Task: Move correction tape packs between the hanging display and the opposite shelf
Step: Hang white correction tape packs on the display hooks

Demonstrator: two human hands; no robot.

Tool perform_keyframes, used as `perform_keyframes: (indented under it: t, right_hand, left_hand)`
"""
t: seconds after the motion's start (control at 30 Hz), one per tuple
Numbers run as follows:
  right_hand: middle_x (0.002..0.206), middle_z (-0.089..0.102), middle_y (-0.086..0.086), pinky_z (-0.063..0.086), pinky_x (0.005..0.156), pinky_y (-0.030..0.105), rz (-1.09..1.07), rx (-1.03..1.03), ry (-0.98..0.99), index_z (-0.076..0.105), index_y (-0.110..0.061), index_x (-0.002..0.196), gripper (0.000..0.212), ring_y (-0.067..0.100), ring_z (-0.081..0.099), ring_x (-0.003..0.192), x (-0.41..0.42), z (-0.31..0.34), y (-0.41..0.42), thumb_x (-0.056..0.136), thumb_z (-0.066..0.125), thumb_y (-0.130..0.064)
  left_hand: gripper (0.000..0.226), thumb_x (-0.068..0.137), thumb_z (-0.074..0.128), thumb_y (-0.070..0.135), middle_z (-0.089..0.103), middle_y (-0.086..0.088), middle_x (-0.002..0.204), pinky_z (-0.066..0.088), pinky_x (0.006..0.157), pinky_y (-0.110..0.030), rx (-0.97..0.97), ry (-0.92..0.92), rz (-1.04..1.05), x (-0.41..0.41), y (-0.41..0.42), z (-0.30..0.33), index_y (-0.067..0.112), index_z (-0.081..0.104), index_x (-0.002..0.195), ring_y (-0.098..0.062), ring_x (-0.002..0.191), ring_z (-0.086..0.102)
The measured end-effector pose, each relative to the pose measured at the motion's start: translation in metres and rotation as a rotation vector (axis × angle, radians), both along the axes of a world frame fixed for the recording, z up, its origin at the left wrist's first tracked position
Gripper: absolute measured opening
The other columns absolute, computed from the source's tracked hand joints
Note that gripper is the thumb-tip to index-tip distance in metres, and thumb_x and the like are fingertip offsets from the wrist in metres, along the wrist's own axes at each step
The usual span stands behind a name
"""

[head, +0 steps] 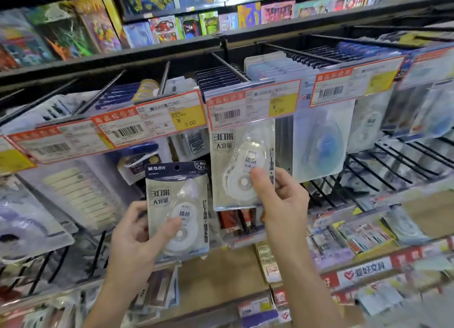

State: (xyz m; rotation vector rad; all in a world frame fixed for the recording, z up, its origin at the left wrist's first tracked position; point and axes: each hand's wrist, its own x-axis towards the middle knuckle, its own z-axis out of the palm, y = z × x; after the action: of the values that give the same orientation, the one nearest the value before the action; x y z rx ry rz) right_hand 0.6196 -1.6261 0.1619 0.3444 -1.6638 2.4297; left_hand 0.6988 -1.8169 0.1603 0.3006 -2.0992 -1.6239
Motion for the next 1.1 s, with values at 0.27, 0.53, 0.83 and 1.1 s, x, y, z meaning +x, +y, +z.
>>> perform_keyframes:
  t: [0.27, 0.53, 0.83, 1.1]
  right_hand:
    - [0.082, 0.075, 0.006, 0.057, 0.071, 0.035, -0.039, 0.005, -0.081, 0.073, -0.01, 0.091, 0.029, 0.016, 0.069, 0.078, -0.016, -0.007, -0.016, 0.086, 0.07, -0.038]
    - [0.08, 0.074, -0.002, 0.055, 0.089, 0.044, -0.101, -0.046, -0.187, 0.073, -0.015, 0.087, 0.024, 0.017, 0.068, 0.082, -0.034, -0.01, -0.027, 0.088, 0.074, -0.039]
    - [0.127, 0.062, 0.0, 0.041, 0.112, 0.04, -0.108, -0.058, -0.383, 0.051, -0.027, 0.114, 0.052, 0.016, 0.057, 0.123, -0.049, -0.012, -0.038, 0.079, 0.077, -0.055]
    - [0.115, 0.069, 0.012, 0.06, 0.081, 0.043, -0.062, -0.109, -0.391, 0.059, -0.006, 0.126, 0.061, 0.007, 0.071, 0.066, -0.06, -0.014, -0.043, 0.085, 0.075, -0.048]
  left_hand:
    - [0.023, 0.078, 0.073, 0.004, 0.077, 0.008, 0.083, 0.056, 0.056, -0.017, -0.012, 0.016, 0.01, 0.0, -0.004, 0.0, 0.011, 0.062, 0.097, -0.005, 0.067, 0.072]
    - [0.028, 0.075, 0.074, 0.016, 0.078, 0.005, 0.092, 0.06, 0.06, -0.023, 0.024, 0.021, 0.067, 0.003, -0.004, -0.008, 0.017, 0.064, 0.101, -0.01, 0.074, 0.074]
    - [0.028, 0.078, 0.073, 0.008, 0.078, 0.001, 0.091, 0.061, 0.058, -0.026, 0.076, 0.021, 0.075, 0.006, -0.003, -0.009, 0.019, 0.064, 0.103, -0.015, 0.073, 0.075]
    - [0.031, 0.072, 0.071, 0.011, 0.077, -0.006, 0.094, 0.062, 0.064, -0.031, 0.066, 0.051, 0.023, 0.009, -0.007, -0.01, 0.019, 0.066, 0.101, -0.019, 0.079, 0.075]
